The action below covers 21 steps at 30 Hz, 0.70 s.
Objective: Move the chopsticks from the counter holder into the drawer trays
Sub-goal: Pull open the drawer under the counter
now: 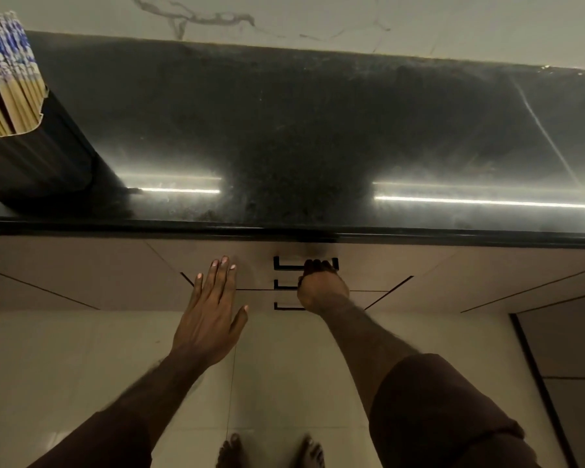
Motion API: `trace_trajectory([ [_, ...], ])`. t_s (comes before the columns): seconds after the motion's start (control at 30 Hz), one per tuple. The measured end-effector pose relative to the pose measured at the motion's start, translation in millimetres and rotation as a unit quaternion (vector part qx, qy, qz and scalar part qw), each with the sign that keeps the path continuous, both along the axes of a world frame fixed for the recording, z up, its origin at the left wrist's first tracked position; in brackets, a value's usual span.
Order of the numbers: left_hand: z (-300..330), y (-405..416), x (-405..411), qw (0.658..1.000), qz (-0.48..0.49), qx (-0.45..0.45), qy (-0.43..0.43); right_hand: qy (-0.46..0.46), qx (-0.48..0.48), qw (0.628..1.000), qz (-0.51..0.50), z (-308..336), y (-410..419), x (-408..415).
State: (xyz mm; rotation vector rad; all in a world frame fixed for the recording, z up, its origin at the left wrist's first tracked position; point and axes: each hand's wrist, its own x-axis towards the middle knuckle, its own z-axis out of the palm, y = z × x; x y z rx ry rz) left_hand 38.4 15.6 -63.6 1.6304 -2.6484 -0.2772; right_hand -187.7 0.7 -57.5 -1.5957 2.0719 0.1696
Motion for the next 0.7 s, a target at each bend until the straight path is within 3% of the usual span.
trace_trajectory([
  [0.27,-2,29,8,0.999,-0.038,-0.01,-0.009,0.018,-0.038,0.999,-0.004,-7,24,9],
  [0.47,-3,39,26,0.998,-0.048,-0.041,0.002,0.024,-0.031,0.997,-0.063,-11,64,28],
  [0.7,-5,81,48,0.982,-0.174,-0.071,0.02,0.031,-0.062,0.993,-0.097,-18,130,49],
])
